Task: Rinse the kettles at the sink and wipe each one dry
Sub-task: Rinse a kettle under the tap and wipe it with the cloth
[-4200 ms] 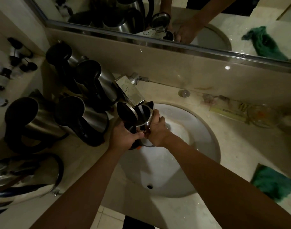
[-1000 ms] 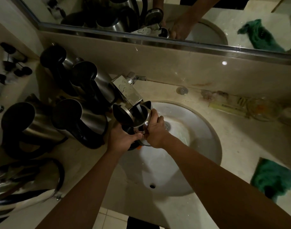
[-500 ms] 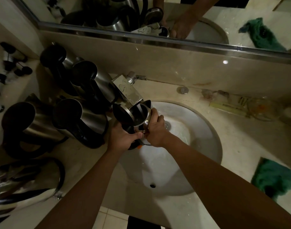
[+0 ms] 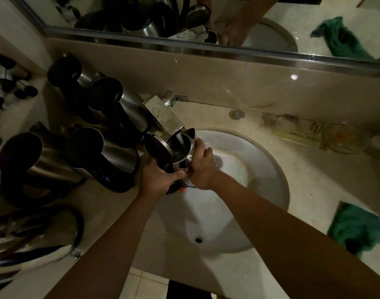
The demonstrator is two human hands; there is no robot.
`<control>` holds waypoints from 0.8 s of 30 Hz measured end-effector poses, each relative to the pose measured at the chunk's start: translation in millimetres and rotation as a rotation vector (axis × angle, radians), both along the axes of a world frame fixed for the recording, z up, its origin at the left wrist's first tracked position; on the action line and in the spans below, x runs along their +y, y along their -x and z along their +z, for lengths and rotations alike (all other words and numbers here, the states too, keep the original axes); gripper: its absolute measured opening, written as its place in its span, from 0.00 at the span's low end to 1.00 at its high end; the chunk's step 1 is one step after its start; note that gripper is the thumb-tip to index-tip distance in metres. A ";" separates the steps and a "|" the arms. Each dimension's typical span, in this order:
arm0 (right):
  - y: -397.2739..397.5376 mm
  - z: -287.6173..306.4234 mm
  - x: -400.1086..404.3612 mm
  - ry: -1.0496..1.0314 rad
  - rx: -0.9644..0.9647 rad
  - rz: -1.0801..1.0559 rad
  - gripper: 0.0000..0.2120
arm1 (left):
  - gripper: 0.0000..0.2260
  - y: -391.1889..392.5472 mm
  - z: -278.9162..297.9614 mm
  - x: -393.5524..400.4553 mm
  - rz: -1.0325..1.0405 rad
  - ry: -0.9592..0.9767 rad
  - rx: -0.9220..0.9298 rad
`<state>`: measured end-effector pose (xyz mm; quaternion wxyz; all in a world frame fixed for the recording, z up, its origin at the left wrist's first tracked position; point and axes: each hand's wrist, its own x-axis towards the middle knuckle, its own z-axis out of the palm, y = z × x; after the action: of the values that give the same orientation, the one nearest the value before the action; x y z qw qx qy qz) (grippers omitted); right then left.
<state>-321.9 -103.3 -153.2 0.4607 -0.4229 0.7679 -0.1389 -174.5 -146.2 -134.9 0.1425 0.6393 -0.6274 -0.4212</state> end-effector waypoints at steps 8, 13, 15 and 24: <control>-0.4 0.3 2.1 0.010 0.002 -0.011 0.59 | 0.32 -1.7 -3.4 0.8 0.034 -0.054 0.015; -0.1 1.1 4.1 0.016 -0.010 -0.012 0.59 | 0.31 -3.2 -3.5 2.5 0.022 -0.056 0.019; 0.5 1.8 4.3 0.011 -0.017 -0.009 0.58 | 0.29 -2.2 -1.9 2.3 0.013 -0.052 0.028; 1.6 4.5 2.7 0.021 -0.014 -0.005 0.59 | 0.32 -1.6 -0.8 -0.9 -0.014 -0.013 -0.011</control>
<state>-323.4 -100.6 -148.7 0.4613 -0.4249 0.7641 -0.1510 -172.9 -147.1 -135.7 0.1322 0.6378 -0.6301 -0.4227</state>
